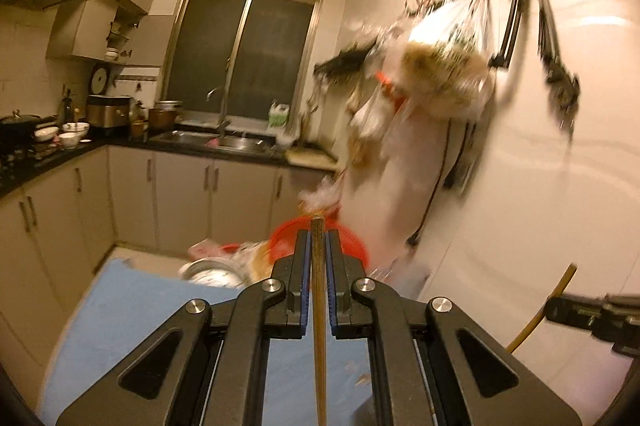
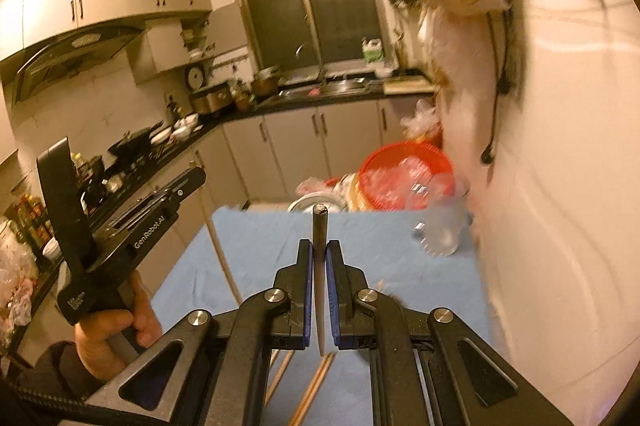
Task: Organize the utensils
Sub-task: 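Lower the chopsticks into the black cup and open both tools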
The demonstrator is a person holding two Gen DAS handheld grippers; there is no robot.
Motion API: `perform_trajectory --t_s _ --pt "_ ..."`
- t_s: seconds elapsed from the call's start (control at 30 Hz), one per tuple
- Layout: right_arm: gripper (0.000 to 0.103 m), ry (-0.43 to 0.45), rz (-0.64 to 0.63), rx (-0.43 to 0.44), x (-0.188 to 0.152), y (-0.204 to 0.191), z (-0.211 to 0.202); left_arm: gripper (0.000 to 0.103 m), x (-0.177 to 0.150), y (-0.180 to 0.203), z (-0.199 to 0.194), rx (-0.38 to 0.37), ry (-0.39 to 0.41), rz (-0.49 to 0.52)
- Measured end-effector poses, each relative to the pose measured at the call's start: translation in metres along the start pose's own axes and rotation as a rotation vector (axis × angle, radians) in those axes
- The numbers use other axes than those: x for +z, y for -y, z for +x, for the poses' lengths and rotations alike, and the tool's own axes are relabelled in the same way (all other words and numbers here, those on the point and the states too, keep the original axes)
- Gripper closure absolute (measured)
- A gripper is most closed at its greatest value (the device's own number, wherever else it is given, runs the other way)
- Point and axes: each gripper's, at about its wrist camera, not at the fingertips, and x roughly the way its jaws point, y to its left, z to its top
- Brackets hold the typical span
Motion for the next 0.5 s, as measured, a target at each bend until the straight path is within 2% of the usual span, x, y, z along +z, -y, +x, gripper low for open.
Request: perform_trajectory --t_s 0.13,0.23,0.4,0.5 --pt "0.096 0.044 -0.002 -0.041 0.021 0.017 -0.012 0.096 0.011 0.033 0.019 -0.047 0.037 -0.013" --pt "0.096 0.053 0.007 -0.062 0.029 0.030 -0.012 0.096 0.009 0.056 0.038 -0.073 0.031 -0.013" --pt "0.096 0.026 0.042 -0.074 0.021 0.053 0.004 0.096 -0.015 0.084 0.067 -0.093 -0.007 0.022" --pt "0.096 -0.002 0.060 -0.073 0.011 0.067 0.016 0.096 -0.037 0.088 0.083 -0.088 -0.043 0.046"
